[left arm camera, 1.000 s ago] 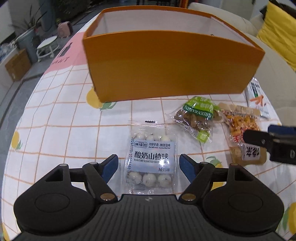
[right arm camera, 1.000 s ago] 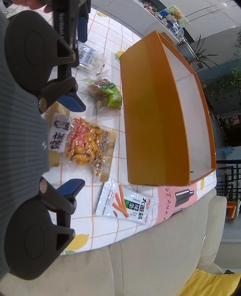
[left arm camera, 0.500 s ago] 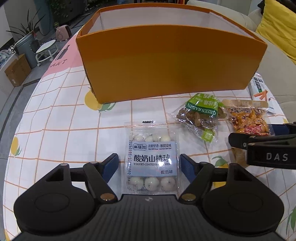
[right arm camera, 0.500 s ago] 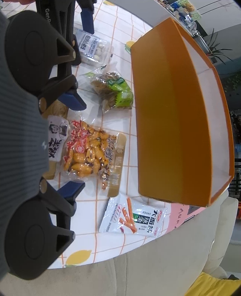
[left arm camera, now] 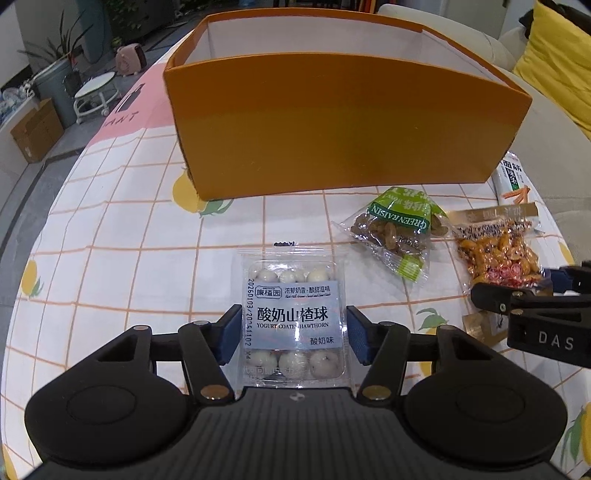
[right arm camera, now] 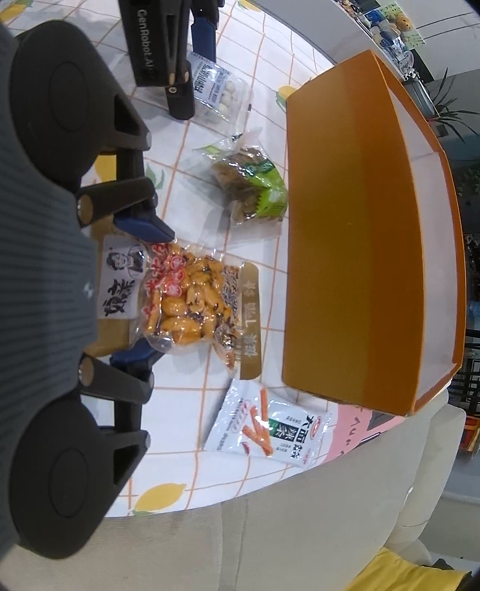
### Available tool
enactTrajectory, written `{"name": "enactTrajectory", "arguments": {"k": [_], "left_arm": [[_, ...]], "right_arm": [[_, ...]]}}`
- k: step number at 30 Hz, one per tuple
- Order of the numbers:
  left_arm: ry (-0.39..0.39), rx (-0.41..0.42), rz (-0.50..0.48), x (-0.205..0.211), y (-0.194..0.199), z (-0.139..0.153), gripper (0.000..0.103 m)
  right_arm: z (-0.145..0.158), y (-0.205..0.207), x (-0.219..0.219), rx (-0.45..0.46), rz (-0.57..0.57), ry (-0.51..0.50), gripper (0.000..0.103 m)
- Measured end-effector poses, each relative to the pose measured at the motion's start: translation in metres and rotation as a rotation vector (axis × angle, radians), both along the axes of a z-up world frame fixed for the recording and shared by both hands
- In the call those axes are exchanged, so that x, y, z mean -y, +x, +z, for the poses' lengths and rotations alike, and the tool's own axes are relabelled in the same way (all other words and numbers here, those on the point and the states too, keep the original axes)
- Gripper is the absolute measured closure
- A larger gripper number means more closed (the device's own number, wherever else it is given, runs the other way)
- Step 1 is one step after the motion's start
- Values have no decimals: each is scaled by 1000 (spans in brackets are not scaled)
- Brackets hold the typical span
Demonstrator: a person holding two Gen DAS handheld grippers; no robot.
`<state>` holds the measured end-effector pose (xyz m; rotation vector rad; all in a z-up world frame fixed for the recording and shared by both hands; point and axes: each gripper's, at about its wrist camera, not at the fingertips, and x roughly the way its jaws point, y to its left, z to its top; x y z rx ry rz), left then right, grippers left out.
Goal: Organize snacks
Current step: 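Grasp the hawthorn ball pack with the left tool while the right tool grasps the peanut packet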
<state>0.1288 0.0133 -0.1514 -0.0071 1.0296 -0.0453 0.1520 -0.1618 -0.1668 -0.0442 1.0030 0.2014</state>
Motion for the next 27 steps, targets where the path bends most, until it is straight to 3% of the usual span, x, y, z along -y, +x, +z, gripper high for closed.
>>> {"name": "enactTrajectory", "arguments": {"k": [1, 3, 4, 14, 19, 21, 27], "left_arm": [[-5, -5, 6, -1, 0, 0, 37], [-6, -13, 14, -2, -3, 2, 37], [-5, -16, 13, -2, -4, 3, 37], [-26, -8, 26, -5, -14, 14, 37], [-41, -8, 23, -5, -16, 15, 37], [-46, -1, 21, -5, -15, 15, 37], [-58, 7, 13, -6, -15, 17, 37]], "right_arm": [[1, 0, 2, 3, 0, 10, 53], [8, -5, 1, 19, 7, 31, 74], [11, -6, -1, 18, 14, 25, 77], [13, -16, 8, 1, 9, 23, 77], [10, -26, 13, 26, -13, 14, 55], [11, -29, 13, 41, -30, 36, 42], [11, -17, 1, 37, -117, 75, 34]]}}
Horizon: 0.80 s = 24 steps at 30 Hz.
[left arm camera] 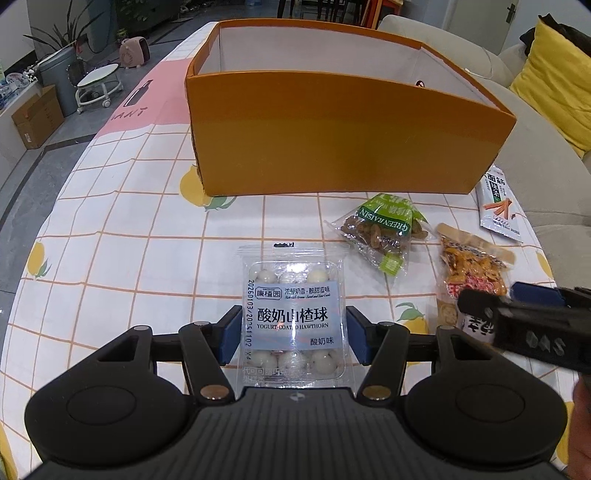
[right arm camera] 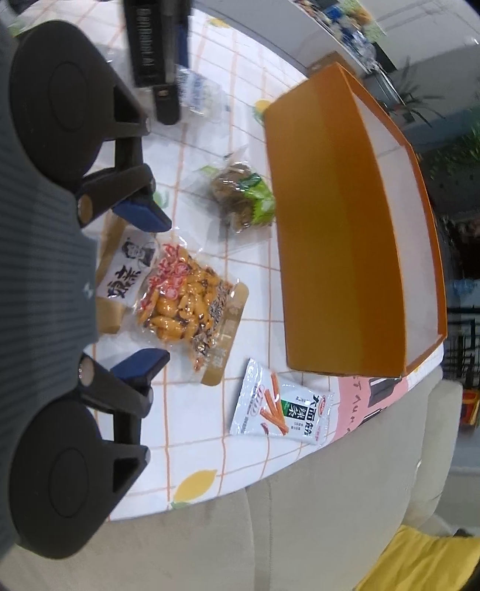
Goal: Organize snacks
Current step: 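Grasp the hawthorn ball pack with the left tool while the right tool grasps the peanut packet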
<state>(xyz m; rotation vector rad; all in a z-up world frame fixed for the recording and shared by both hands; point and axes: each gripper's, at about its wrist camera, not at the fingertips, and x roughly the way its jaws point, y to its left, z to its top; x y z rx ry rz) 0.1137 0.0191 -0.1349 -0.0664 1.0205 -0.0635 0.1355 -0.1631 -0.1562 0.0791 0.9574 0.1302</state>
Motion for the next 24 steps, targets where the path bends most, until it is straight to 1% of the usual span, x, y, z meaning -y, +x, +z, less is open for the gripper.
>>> {"name": "enactTrajectory", "arguments": {"k": [2, 5, 7, 8, 9, 12, 16, 19, 22, 24], "left_arm": [[-6, 0, 2, -2, 0, 0, 37], [-1, 0, 11, -4, 2, 1, 37], [5, 1, 21, -6, 3, 0, 37], [7, 0, 26, -6, 4, 0, 37], [8, -3, 29, -7, 5, 0, 37], [7, -10, 31, -7, 7, -2, 37], [8, -12, 22, -5, 8, -3, 37], [3, -13, 19, -5, 8, -3, 37], [-3, -15, 17, -4, 10, -4, 37], [-6, -14, 16, -4, 10, -4, 37]], "right_arm": [[-1, 8, -5, 0, -21, -12, 34], [-1, 19, -13, 2, -36, -50, 28], [-1, 23, -15, 10, -45, -79, 28], [0, 24, -17, 15, -47, -94, 23], [0, 24, -17, 19, -45, -100, 19], [-4, 25, -23, 13, -15, -109, 18], [-18, 30, -20, -49, -26, -107, 18], [-18, 28, -19, -30, -8, -124, 21], [-17, 24, -16, -21, 5, -110, 23], [-16, 20, -13, -12, 9, -102, 27]]}}
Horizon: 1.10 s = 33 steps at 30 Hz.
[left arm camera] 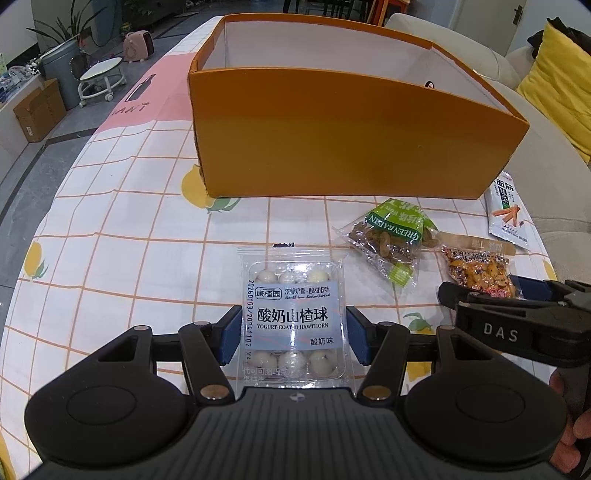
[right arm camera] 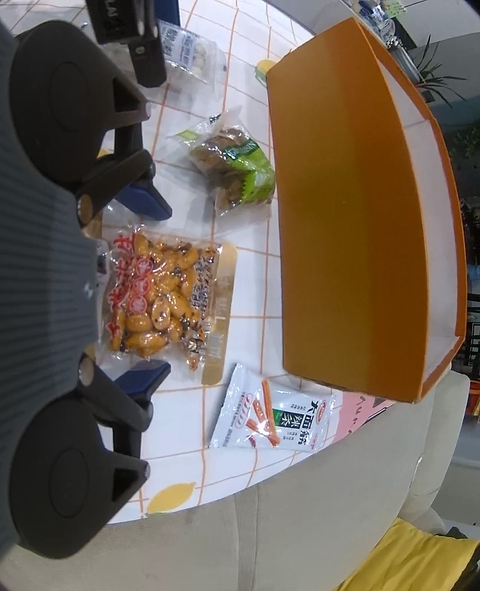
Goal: Organize snacks
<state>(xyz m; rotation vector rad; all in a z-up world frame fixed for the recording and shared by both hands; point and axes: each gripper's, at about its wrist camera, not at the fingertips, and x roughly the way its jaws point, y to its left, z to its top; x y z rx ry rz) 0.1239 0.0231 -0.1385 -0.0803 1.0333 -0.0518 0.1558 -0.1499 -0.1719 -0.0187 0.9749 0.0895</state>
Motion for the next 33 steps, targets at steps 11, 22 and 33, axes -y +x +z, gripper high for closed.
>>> {"name": "enactTrajectory", "arguments": {"k": [11, 22, 33], "left_arm": [[-15, 12, 6, -1, -3, 7, 37], [-46, 54, -27, 4, -12, 29, 37], [-88, 110, -46, 4, -7, 76, 37]], "right_arm": [[2, -11, 11, -8, 69, 70, 33], [27, -31, 20, 18, 90, 112, 35], [84, -47, 35, 140, 128, 123, 35]]}}
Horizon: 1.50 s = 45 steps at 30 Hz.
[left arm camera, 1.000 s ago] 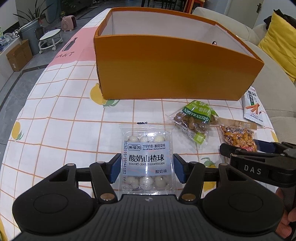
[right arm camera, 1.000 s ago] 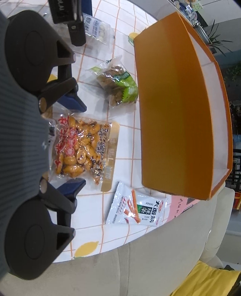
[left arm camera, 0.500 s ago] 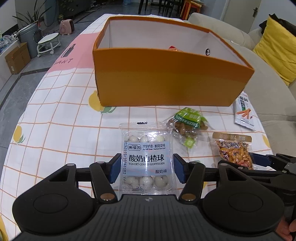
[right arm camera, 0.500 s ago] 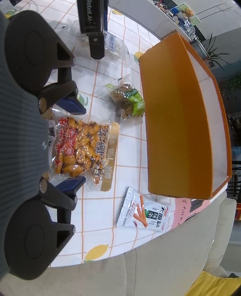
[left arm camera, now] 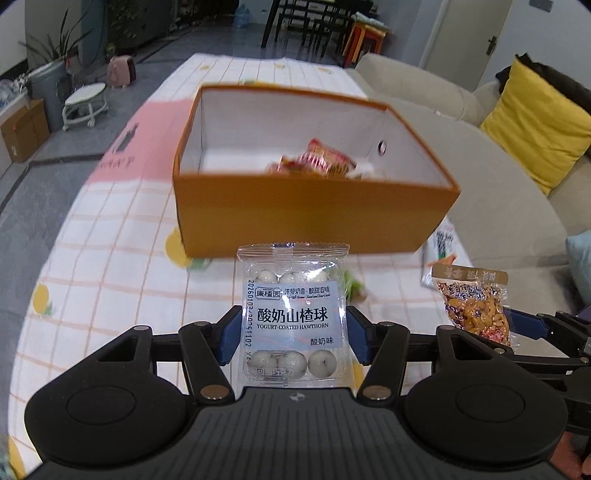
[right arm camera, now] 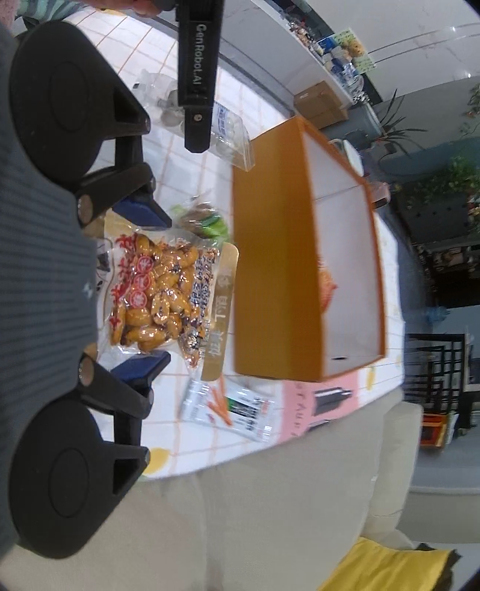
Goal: Organize snacks
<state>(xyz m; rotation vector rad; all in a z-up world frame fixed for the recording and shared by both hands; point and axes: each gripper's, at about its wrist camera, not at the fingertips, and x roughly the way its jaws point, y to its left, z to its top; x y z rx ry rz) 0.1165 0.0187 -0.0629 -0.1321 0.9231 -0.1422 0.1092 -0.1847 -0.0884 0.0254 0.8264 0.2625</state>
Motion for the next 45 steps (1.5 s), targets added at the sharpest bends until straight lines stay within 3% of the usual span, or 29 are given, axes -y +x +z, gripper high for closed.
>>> {"name": "enactTrajectory", "arguments": {"k": [10, 18, 25, 33, 40, 45], "left_arm": [[-22, 56, -72, -7, 48, 51, 37], [25, 49, -111, -6, 106, 62, 37], [104, 20, -154, 1, 159, 56, 37], [227, -68, -194, -1, 214, 16, 37], [412, -87, -299, 0, 236, -10, 37], [497, -88, -423, 9, 238, -23, 36]], "right_arm": [[56, 47, 8, 86, 80, -10, 35], [79, 118, -5, 85, 150, -34, 35], [67, 185, -30, 27, 203, -74, 35], [37, 238, -63, -37, 250, -111, 34], [5, 273, -88, -83, 286, -205, 34], [-4, 288, -91, -112, 280, -200, 34]]}}
